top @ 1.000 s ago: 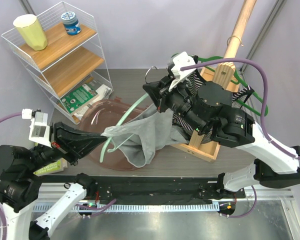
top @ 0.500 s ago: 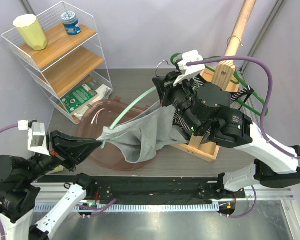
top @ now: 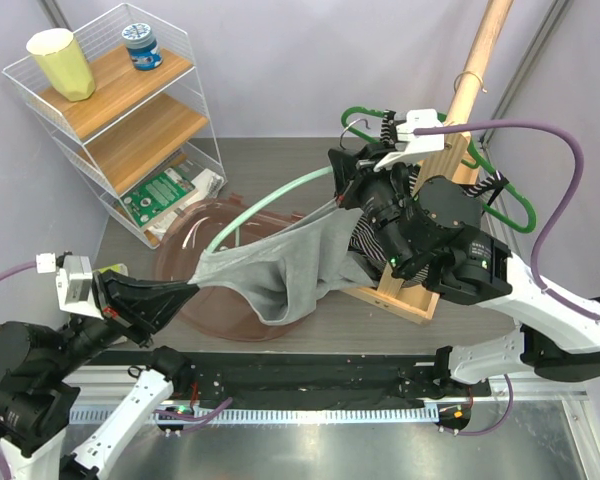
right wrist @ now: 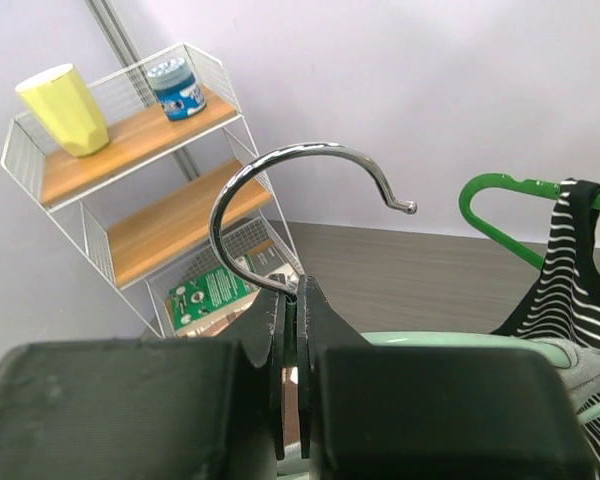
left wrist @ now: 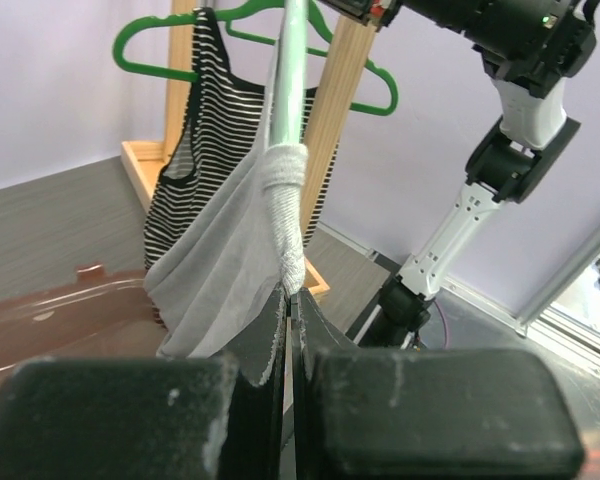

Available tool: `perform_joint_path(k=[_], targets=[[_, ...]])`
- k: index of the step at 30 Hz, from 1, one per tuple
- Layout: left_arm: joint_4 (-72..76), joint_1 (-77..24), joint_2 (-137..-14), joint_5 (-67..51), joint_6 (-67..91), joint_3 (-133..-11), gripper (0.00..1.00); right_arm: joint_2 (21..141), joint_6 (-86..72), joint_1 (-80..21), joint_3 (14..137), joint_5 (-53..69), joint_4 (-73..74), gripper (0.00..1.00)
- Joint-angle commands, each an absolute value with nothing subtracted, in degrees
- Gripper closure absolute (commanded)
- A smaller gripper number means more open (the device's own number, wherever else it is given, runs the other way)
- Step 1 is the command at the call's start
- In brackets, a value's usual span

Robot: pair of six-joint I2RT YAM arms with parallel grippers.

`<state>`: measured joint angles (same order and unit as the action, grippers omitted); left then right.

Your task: Remove the tank top from the hanger

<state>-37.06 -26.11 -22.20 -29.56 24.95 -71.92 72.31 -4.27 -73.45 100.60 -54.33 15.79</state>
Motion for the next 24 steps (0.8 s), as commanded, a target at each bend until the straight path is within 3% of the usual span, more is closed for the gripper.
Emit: perform_joint_path(k=[1, 12, 24], targets=[[-38.1, -26.1, -18.6, -24.6, 24.3, -71.3, 1.00, 70.3, -5.0, -73.4, 101.7, -58.1, 8.3, 0.99], [-37.2, -26.0, -16.5, -23.9, 26.5, -66.9, 1.00, 71.9, -8.3, -73.4, 103.5, -55.2, 8.1, 0.99], [-44.2, -26.0, -10.6, -15.8, 28.8, -63.5, 1.00, 76.0, -1.7, -73.4, 110.2, -53.4, 11.8, 0.99]])
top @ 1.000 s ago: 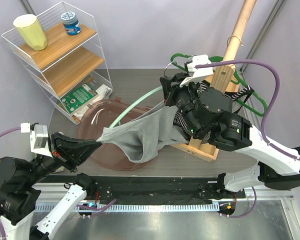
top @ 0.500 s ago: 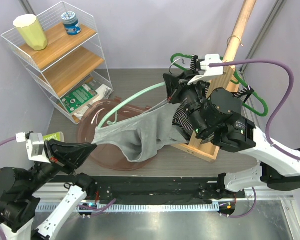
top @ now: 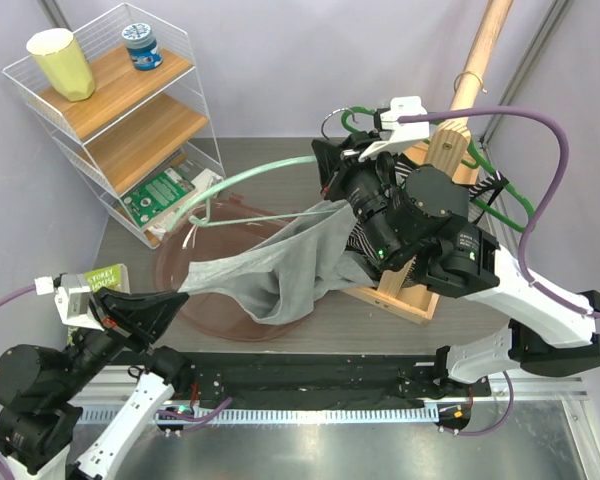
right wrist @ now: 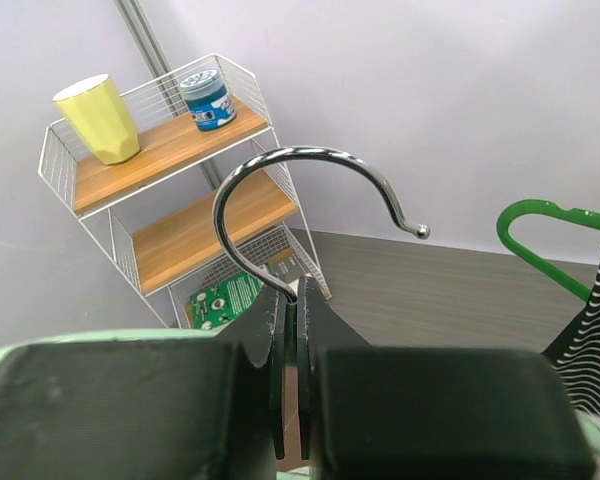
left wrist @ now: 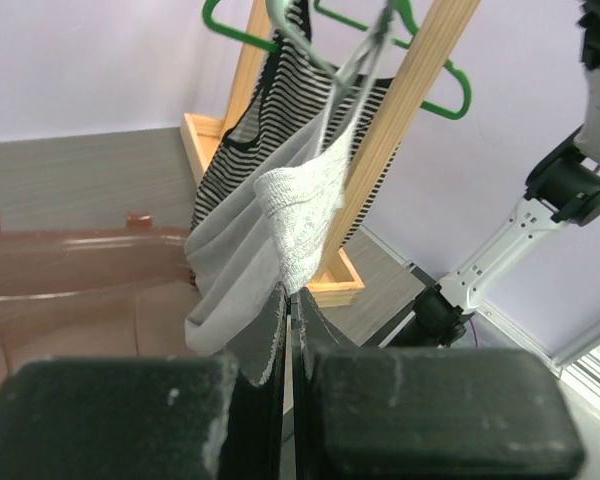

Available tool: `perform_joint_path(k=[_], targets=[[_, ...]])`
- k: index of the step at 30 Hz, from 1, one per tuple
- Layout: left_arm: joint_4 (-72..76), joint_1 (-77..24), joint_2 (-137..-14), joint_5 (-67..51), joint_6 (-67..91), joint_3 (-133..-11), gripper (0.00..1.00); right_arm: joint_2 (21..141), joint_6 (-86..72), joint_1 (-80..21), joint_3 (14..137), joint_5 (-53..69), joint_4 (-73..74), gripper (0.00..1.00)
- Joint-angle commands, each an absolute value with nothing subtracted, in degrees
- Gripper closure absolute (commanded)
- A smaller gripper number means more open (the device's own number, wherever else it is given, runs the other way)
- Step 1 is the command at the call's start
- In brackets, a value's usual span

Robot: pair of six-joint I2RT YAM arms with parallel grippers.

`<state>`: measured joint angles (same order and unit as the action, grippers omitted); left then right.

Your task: Remove the tank top from the hanger

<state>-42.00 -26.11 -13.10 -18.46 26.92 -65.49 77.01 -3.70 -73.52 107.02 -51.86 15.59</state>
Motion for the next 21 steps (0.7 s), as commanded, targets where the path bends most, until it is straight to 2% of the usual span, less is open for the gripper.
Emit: perform_joint_path(k=[1, 7, 15, 21], targets=[[-44.2, -26.1, -10.1, -14.8, 29.5, -62.7, 1.00, 76.0, -1.5, -73.3, 110.1, -53.2, 11.3, 0.99], [-43.4, -26.1, -10.7, -15.1, 31.4, -61.1, 1.00, 77.2, -3.4, -73.4, 111.2, -50.6, 11.9, 0.99], [-33.8, -26.0, -14.7, -12.4, 39.6, -53.2, 1.00, 78.9, -5.4, -73.4, 115.0, -44.7, 16.3, 0.99], [-27.2, -26.0, -19.3, -14.1, 45.4, -50.4, 1.00, 79.7, 1.2, -73.4, 117.9, -31.2, 22.0, 0.99]])
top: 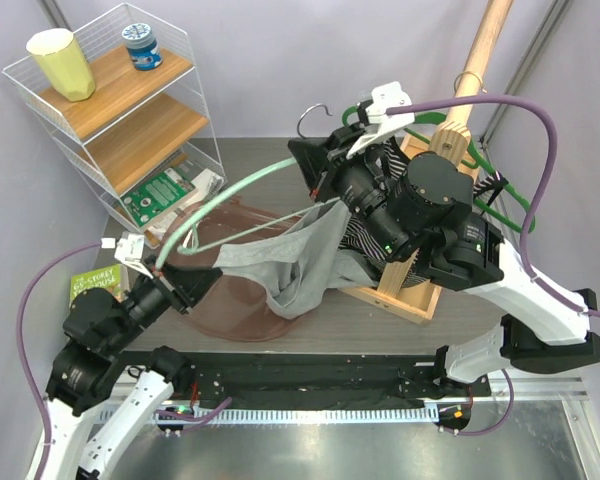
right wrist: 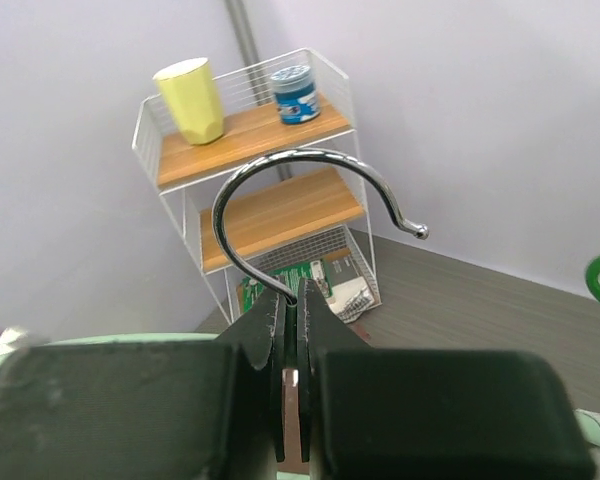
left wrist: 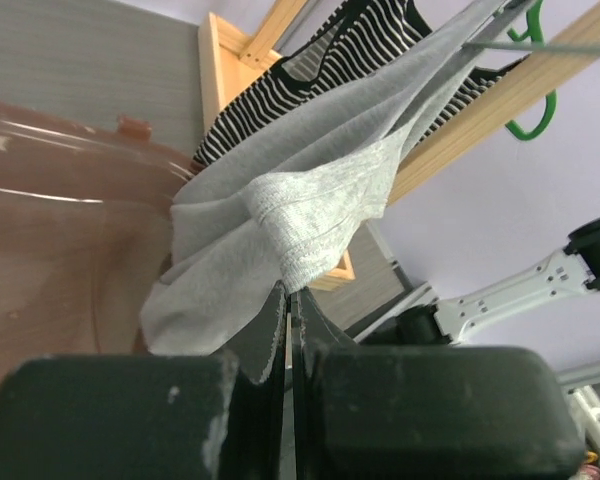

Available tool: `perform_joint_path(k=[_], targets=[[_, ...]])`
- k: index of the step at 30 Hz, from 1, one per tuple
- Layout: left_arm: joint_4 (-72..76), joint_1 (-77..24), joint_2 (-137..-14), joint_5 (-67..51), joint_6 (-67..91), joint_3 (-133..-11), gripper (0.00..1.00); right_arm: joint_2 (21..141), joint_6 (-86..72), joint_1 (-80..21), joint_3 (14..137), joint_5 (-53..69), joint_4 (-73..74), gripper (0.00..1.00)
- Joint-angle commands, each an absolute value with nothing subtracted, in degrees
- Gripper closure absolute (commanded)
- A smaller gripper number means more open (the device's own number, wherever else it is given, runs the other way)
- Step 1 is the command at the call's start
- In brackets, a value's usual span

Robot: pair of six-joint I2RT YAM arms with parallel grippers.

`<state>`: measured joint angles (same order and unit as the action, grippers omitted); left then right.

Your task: Remove the tank top from the hanger

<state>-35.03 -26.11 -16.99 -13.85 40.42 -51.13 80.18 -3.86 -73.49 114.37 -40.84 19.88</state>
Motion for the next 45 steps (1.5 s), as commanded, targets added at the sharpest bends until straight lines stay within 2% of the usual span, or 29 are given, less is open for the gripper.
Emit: perform_joint_path(k=[1, 6, 14, 20, 29, 33, 39, 42, 44, 45], targets=[[-26.2, -26.1, -19.9, -14.8, 45.7, -50.0, 1.00, 79.6, 4.3, -73.4, 118.1, -29.4, 22.8, 0.99], [-22.7, -26.0, -22.3, -16.9, 48.5, -46.9, 1.00, 77.7, 13.7, -73.4, 115.4, -12.5, 25.7, 0.99], [-15.7, -26.1, -27.9, -21.7, 51.2, -45.5, 1.00, 75.1, 18.0, -73.4, 113.9, 1.2, 27.2, 0.99], [-5.2, -26.1, -36.2, -30.1, 54.2, -47.3, 1.00, 74.4, 16.8, -73.4, 114.4, 11.4, 30.1, 0.99], [13.4, -27.2, -44.3, -43.7, 59.6, -48.8, 0.98, 72.3, 11.7, -73.4, 110.6, 15.2, 29.1, 0.99], [14.9, -31.5, -45.4, -43.4, 57.2, -49.2, 0.93, 72.2, 9.5, -73.4, 110.3, 17.4, 27.8, 0.99], [14.3, -33.3, -45.6, -41.9, 52.7, -49.7, 0.72, 70.9, 7.3, -73.4, 109.2, 21.4, 24.3, 0.99], [10.7, -33.4, -45.5, -39.4, 50.0, -50.4, 0.66, 71.0, 6.7, -73.4, 109.5, 22.2, 23.6, 0.99], [8.5, -33.3, -44.6, -37.8, 47.4, -50.7, 0.55, 71.1, 6.2, -73.4, 109.8, 22.1, 23.6, 0.99], [5.8, -33.3, -44.0, -36.1, 46.3, -50.8, 0.46, 71.4, 6.1, -73.4, 109.9, 21.8, 23.6, 0.99]])
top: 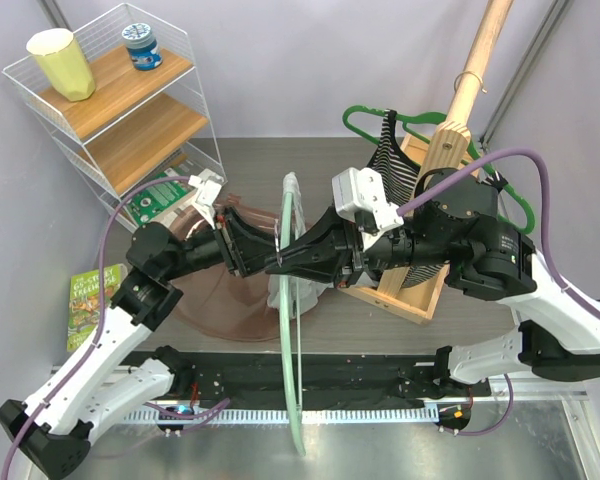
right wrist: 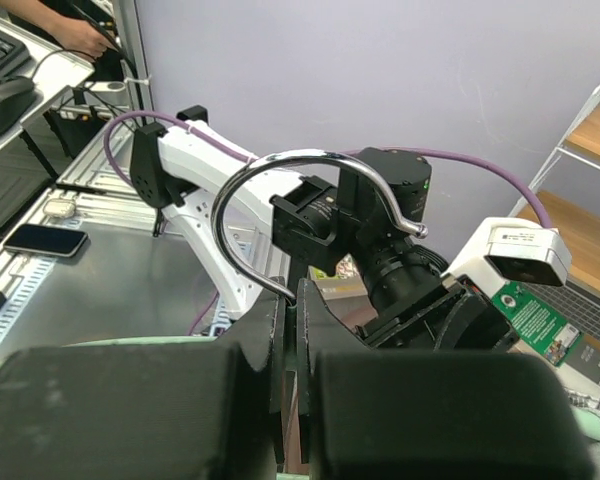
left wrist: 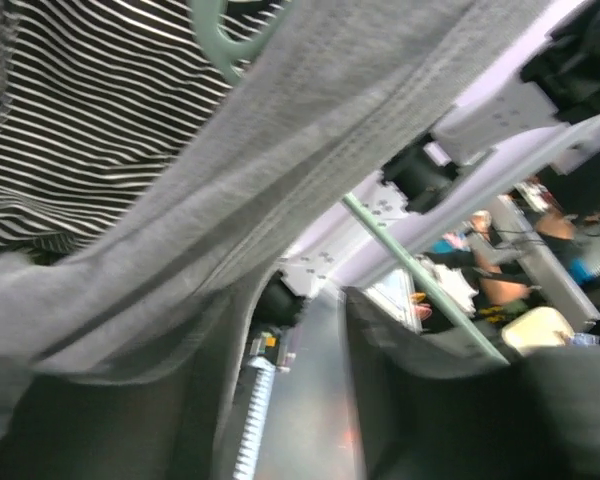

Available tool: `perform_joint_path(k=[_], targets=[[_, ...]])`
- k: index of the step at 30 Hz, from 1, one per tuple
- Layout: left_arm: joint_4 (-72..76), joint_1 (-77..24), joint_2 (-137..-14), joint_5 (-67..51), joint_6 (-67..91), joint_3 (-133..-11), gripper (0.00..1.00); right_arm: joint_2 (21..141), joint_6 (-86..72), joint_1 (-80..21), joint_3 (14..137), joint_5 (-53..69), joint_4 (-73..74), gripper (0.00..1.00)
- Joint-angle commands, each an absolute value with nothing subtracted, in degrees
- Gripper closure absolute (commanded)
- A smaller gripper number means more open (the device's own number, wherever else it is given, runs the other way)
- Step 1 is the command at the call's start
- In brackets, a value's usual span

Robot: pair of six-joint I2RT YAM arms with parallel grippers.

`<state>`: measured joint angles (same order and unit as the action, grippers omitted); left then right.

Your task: Remove the tank top from the hanger

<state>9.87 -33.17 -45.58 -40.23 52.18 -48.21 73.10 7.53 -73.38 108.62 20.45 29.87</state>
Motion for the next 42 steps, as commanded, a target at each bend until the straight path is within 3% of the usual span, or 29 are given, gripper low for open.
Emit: perform_joint_path(k=[1, 2, 3, 13, 17, 24, 36, 37, 40, 41, 42], targets=[[4.6, -33.4, -43.3, -35.3, 45.5, -50.7, 0.37, 71.5, 6.1, -73.4, 110.0, 21.6, 23.9, 0.99], [3.6, -33.4, -41.5, -34.5, 44.0, -50.5, 0.21, 71.5, 6.1, -73.4, 110.4, 21.5, 24.3, 0.99], [3.0, -33.3, -40.3, -33.8, 43.7, -49.4, 0.15, 71.6, 6.1, -73.4, 110.3, 21.6, 24.3, 0.99], [-2.8, -33.3, -31.8, -31.3, 36.6, -44.5, 0.01, 72.1, 5.5, -73.4, 111.6, 22.5, 23.9, 0.99], [-3.3, -33.7, -37.2, -36.8, 32.3, -46.1, 0.00, 72.8, 5.4, -73.4, 111.8, 22.3, 22.9, 0.99], [-6.4, -37.5, -40.2, -23.1, 24.8, -46.7, 0.00, 74.1, 4.5, -73.4, 112.7, 22.8, 22.1, 0.99], [3.8, -42.4, -48.3, -25.6, 28.0, -46.0, 0.00, 73.1, 3.2, -73.4, 110.3, 23.7, 18.5, 0.99], [3.8, -42.4, -48.9, -25.4, 28.0, -46.1, 0.02, 72.8, 3.0, -73.4, 109.8, 23.7, 18.2, 0.99], [3.0, -42.4, -50.2, -22.5, 28.0, -46.9, 0.24, 72.2, 2.5, -73.4, 109.0, 23.6, 18.2, 0.99], [2.0, -42.4, -50.4, -21.1, 28.0, -47.5, 0.41, 71.5, 2.5, -73.4, 108.6, 23.4, 18.2, 0.99], [1.8, -42.4, -50.3, -20.3, 28.1, -47.7, 0.48, 71.0, 1.9, -73.4, 108.3, 22.9, 18.3, 0.99]])
